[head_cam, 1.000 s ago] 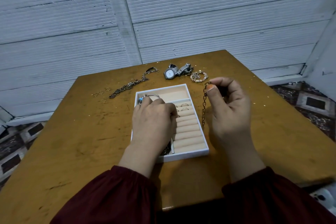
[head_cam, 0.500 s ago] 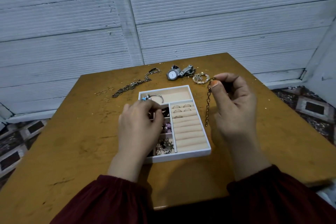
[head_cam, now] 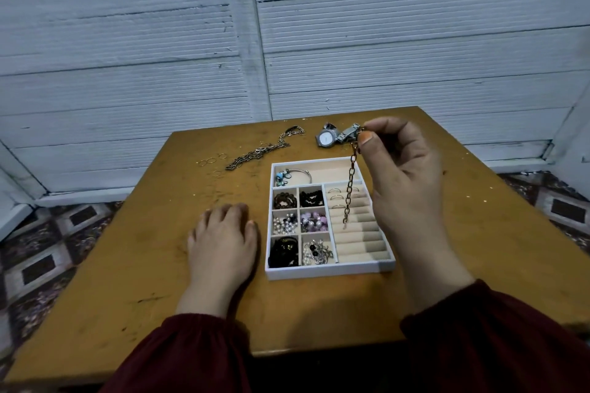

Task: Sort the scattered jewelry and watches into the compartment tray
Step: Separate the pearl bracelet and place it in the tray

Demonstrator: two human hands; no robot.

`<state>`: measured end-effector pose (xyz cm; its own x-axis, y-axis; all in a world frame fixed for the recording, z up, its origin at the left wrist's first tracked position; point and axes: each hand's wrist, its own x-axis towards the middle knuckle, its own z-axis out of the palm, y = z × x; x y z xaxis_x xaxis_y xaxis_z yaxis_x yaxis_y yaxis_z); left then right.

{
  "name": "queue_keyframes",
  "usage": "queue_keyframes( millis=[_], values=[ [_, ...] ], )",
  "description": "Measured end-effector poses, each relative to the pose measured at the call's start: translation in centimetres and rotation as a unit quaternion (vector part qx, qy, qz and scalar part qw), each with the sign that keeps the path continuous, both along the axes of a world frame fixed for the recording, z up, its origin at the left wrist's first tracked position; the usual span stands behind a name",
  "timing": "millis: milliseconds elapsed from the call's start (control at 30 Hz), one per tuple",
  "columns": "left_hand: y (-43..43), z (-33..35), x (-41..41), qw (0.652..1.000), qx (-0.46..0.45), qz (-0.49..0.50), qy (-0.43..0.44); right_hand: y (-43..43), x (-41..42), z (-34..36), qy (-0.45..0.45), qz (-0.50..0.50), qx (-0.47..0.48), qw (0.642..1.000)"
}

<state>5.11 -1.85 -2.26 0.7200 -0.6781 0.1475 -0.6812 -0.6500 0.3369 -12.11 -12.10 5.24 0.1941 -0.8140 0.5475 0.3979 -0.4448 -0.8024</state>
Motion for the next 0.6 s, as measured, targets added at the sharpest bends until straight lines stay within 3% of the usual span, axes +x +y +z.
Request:
queue_keyframes(
  millis=[167, 600],
  values=[
    [-0.1, -0.6, 0.2, 0.999, 0.046, -0.018, 0.002, 0.7, 1.7, 0.6, -0.003, 0.026, -0.023, 0.999],
    [-0.4, -0.9, 0.5, 0.999, 0.039, -0.015, 0.008, 1.6, 5.2, 0.0, 0.034, 0.054, -0.005, 0.998]
  ],
)
